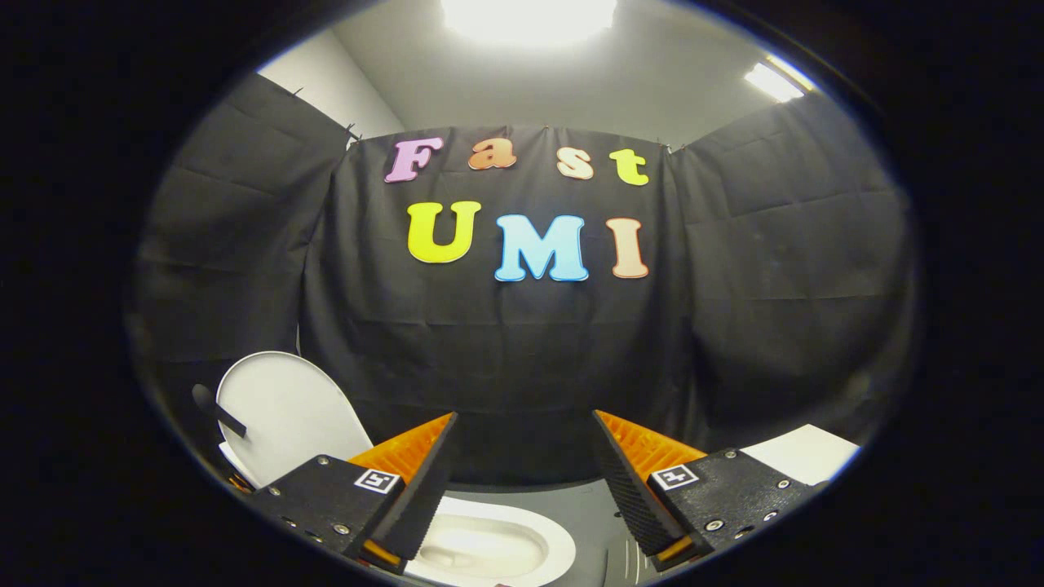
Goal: Open the toilet lid.
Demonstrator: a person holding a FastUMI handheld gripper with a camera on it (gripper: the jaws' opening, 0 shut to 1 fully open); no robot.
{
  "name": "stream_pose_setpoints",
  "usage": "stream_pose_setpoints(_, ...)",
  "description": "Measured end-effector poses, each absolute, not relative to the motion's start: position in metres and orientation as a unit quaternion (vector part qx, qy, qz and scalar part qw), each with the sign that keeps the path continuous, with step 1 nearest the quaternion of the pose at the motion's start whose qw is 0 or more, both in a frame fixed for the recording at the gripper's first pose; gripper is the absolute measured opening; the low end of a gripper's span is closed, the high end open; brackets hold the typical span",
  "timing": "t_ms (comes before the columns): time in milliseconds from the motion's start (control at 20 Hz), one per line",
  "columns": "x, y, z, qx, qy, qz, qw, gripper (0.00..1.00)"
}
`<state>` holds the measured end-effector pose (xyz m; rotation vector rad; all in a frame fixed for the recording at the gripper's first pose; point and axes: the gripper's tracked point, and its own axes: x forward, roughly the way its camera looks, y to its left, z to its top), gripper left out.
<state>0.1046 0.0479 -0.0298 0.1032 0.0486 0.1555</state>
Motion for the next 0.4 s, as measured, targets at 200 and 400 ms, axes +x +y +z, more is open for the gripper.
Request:
stream_pose_setpoints(200, 0.071, 0.014, -0.027, 0.046, 0.030, 0.048, 0.997, 0.96)
stream_pose_setpoints(400, 0.038, 0.003, -0.016, 0.035, 0.028, 0.041, 0.998, 0.96)
